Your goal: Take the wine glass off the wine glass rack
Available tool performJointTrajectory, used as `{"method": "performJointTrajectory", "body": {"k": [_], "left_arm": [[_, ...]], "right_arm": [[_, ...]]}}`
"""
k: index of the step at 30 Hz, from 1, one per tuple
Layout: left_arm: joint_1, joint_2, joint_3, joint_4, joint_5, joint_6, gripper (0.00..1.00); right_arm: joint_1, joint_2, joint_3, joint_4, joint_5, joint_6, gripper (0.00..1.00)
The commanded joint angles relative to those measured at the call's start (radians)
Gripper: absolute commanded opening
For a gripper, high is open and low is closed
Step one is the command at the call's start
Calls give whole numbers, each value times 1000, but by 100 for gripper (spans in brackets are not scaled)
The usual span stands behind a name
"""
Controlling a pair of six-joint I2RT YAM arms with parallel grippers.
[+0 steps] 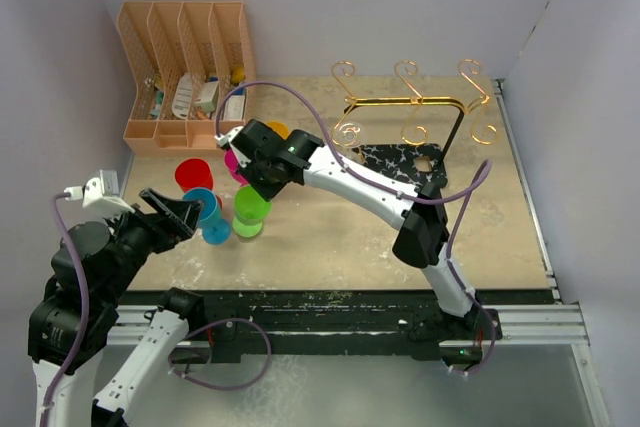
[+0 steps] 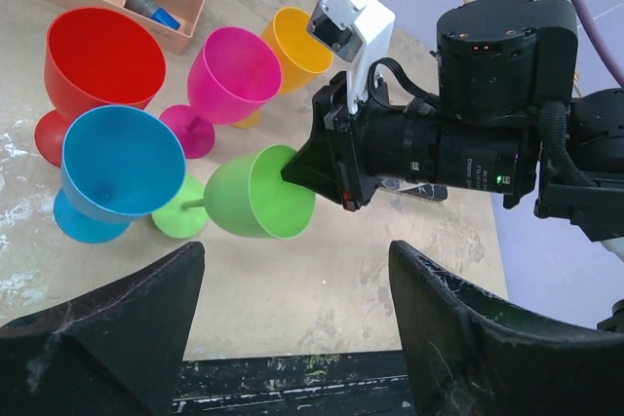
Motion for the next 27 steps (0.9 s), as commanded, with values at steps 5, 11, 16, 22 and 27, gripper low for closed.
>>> {"method": "performJointTrajectory", "body": {"k": [5,11,16,22,27], "left_arm": [[-3,-13,0,24,2,-10,79],[-3,-15,1,20,-1,-13,79],[-3,-24,3,14,-2,-20,79],[-3,-22,7,13,-4,-21,79],[-3,-17,5,14,-12,-14,79]], "right_arm": [[-4,-17,49,16,-12,-15,15],[-4,-66,9,62,-46,-18,23],[-3,-125,-14,90,-17,-12,30],[-5,-280,-94,178,13,-3,32],[-13,-428,-148,237,70,52,42]]}}
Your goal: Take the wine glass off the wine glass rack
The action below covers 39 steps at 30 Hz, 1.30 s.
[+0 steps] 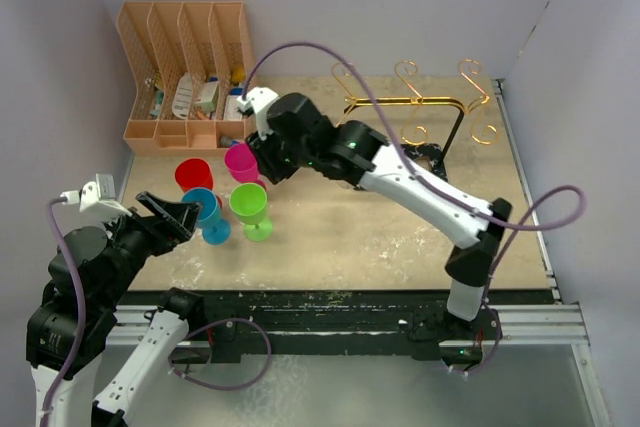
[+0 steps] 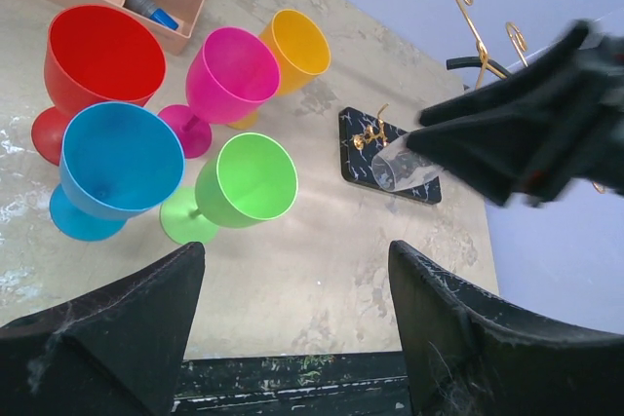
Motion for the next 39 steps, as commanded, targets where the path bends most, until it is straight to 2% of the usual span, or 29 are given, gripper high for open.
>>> {"method": "performJointTrajectory", "body": {"k": [1,4,10,13,17,25,39], "left_arm": [[-3,5,4,25,-9,5,79],[-3,15,2,37,-1,11,79],[-4,41,-9,78,31,17,79],[-3,68,-19,106,64,25,79],[-3,145,-12,143,124,36,79],[-3,253,-1,237,241,39,79],[-3,242,-12,235,228,38,79]], "right_arm": [[-26,-162,-23,98,59,70,44],[-126,-253,-56,113,15,164,48],[-591,-479,-306,204,-306,403,49],[-743,-532,-385,208,-475,440,49],[-769,-541,-447,207,-587,425,49],[-769,-545,-520,229,-642,410,49],[-767,-455,-545,257,-677,343,49]]}}
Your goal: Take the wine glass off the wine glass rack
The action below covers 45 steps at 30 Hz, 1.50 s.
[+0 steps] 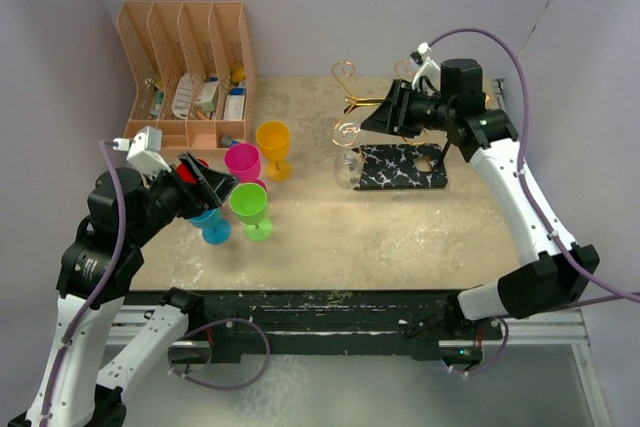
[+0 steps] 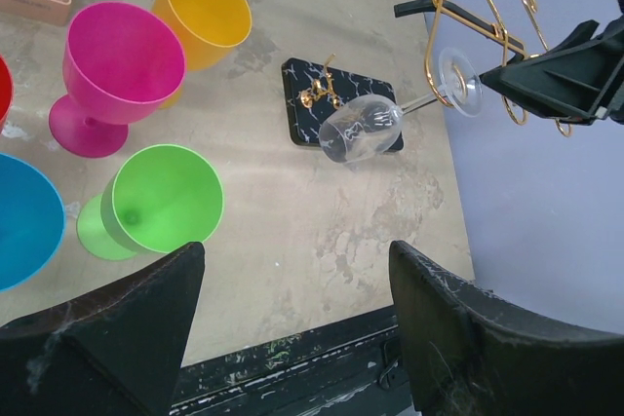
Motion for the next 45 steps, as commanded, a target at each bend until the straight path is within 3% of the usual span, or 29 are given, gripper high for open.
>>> {"method": "performJointTrajectory", "body": {"k": [1,11,19,25,27,34,45], "left_arm": [[-4,-13,1,36,-3,21,79],[-3,-16,-2,26,-13,26,79],[-3,-19,-12,22,-20,28,79],[-3,-26,-12,14,-32,29,79],[-4,-27,-11,12,-35,29,79],[-3,-31,-13,8,-35,28,79],[-3,-44,-4,-4,-38,23,79]], "right_arm": [[-2,9,-14,44,-24,-31,49],[6,33,-37,94,-91,-32,46],[27,60,-39,107,-105,-33,38],[29,54,-48,129,-114,-21,6],[29,45,-47,132,-103,-14,0],[29,9,-57,157,-108,41,0],[29,-2,-102,342,-200,191,0]]}}
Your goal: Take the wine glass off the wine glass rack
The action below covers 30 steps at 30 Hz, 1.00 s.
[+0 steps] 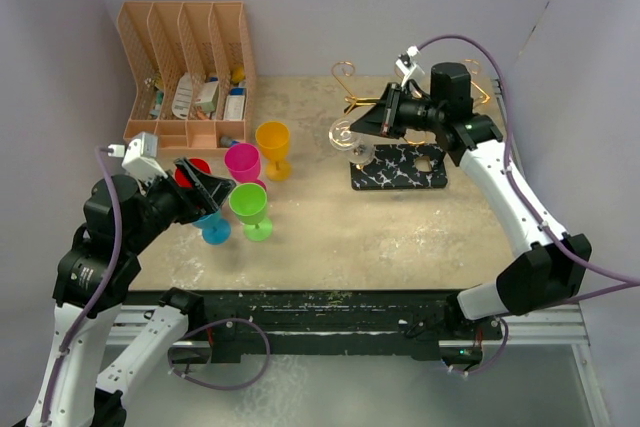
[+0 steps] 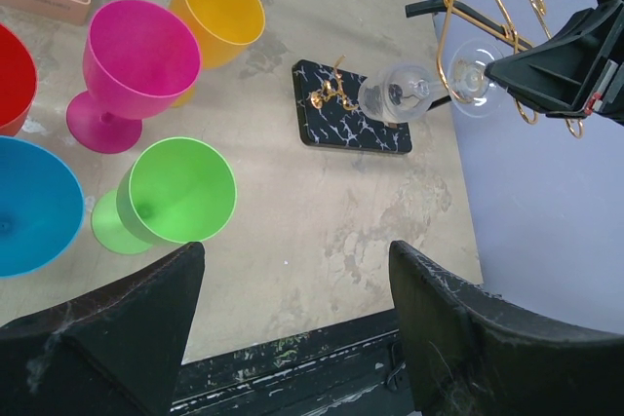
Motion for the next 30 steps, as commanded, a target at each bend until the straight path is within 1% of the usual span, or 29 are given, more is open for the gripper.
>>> {"method": "performJointTrajectory", "body": {"k": [1,16,20,25,30], "left_arm": [[-4,-9,4,24,-14,15,79],[-3,-5,1,29,-16,12,79],[-3,-4,-3,29,-18,11,79],[-4,0,-9,34,-14,10,79],[-3,-2,-12,35,-11,6,79]], "right_arm": [[1,-34,-14,151,-77,80,0],[1,-15,-32,301,-156,203,0],[2,-28,-40,296,-155,199,0],[2,-40,-48,248,-154,162,0],[1,-48,-66,257,-174,160,0]]}}
